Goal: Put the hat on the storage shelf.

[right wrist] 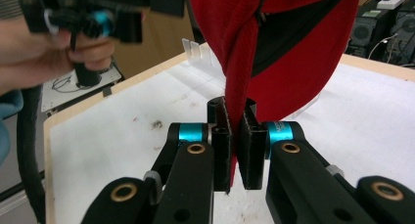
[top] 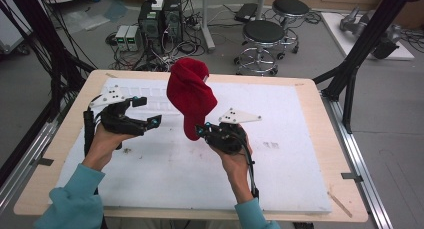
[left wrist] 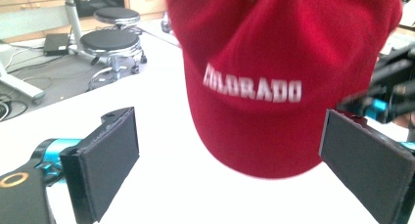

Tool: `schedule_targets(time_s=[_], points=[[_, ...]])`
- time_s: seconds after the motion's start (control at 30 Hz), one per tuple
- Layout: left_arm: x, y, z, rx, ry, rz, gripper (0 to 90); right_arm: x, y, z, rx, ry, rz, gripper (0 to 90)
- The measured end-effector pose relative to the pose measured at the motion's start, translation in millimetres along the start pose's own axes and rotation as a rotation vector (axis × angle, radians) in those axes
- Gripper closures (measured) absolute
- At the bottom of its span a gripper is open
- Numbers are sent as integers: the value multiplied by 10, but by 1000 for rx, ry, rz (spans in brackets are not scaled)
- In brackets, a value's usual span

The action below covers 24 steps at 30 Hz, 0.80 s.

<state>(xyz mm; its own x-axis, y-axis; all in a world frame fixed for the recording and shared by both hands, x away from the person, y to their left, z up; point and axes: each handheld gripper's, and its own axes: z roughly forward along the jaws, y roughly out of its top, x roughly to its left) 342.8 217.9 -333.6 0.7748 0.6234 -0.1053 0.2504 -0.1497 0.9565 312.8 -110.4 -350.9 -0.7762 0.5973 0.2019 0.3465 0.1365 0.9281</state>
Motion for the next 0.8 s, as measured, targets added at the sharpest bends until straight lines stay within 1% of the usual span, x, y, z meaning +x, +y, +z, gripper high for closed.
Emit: schedule_targets(time_s=[0.13, 0.2, 0.27, 0.4, 0.5, 0.63, 0.7, 0.8], points=[[34, -184, -113, -5, 13, -3, 85, -22, 40, 42, -19, -3, -15, 860], [50, -294, -167, -8, 29, -5, 85, -34, 66, 69, -31, -1, -22, 860], [77, -400, -213, 6, 37, -14, 85, -42, 89, 96, -43, -5, -22, 860], [122, -577, -305, 2, 66, -8, 85, -57, 138, 147, -62, -18, -29, 860], [147, -701, -362, -8, 74, -2, 85, -82, 169, 185, -70, -25, -36, 860], [173, -866, -425, -16, 136, 21, 85, -121, 201, 248, -88, -45, -43, 860], [177, -937, -471, -44, 171, 31, 85, -140, 211, 284, -93, -54, -41, 860], [187, -1012, -545, -75, 208, 47, 85, -177, 226, 341, -105, -62, -36, 860]])
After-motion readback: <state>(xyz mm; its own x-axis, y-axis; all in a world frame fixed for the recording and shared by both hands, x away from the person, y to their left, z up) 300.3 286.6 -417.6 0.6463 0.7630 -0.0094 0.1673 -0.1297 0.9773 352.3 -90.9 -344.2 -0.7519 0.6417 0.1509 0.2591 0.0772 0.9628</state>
